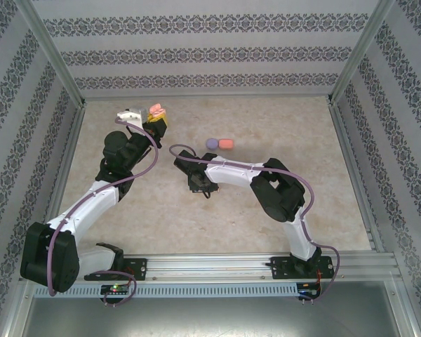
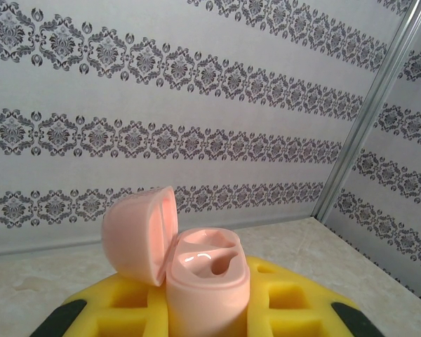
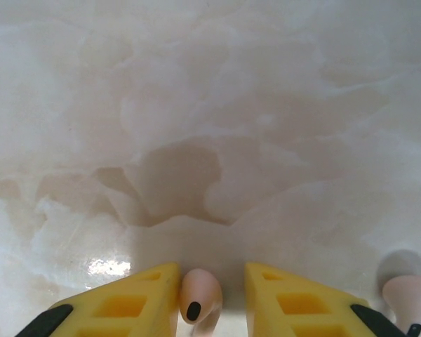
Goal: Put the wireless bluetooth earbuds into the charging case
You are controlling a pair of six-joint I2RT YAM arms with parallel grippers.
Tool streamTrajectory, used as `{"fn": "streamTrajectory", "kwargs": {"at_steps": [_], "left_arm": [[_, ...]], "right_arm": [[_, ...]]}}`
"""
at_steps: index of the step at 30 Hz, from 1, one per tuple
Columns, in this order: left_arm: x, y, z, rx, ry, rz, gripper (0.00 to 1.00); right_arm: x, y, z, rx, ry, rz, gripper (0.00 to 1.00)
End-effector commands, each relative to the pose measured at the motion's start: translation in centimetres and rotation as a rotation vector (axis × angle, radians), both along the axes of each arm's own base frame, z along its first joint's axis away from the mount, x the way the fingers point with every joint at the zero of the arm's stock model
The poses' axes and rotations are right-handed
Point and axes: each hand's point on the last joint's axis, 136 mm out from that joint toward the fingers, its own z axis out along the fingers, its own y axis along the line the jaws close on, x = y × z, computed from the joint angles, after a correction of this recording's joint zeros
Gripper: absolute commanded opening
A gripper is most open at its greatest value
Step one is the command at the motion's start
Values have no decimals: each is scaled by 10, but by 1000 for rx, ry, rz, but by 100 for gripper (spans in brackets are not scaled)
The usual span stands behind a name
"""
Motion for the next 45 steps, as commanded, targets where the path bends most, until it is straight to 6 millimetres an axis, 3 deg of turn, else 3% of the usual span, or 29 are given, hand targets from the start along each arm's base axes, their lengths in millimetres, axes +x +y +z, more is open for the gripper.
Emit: {"fn": "streamTrajectory", "kwargs": {"at_steps": [1, 6, 11, 20, 26, 35, 40, 45], "left_arm": [[-4, -2, 12, -8, -31, -18, 0], [-4, -2, 10, -19, -20, -21, 0], [-4, -2, 9, -29, -15, -22, 0], [-11, -15, 0, -3, -31, -101, 0], [-23, -25, -4, 21, -78, -176, 0], [-42, -50, -3, 49, -128, -338, 0], [-58, -74, -5, 118, -180, -441, 0], [-73, -103, -14, 221, -257, -508, 0]], "right_arm": [[-2, 9, -6, -6, 3, 22, 27], [-1, 8, 0, -7, -14, 26, 19], [1, 4, 12, -3, -54, 28, 17], [10, -17, 65, -8, -205, 43, 17], [19, -36, 124, -2, -348, 74, 17], [34, -64, 235, 92, -585, 108, 17], [35, -77, 297, 157, -724, 132, 18], [33, -86, 341, 208, -837, 160, 18]]}}
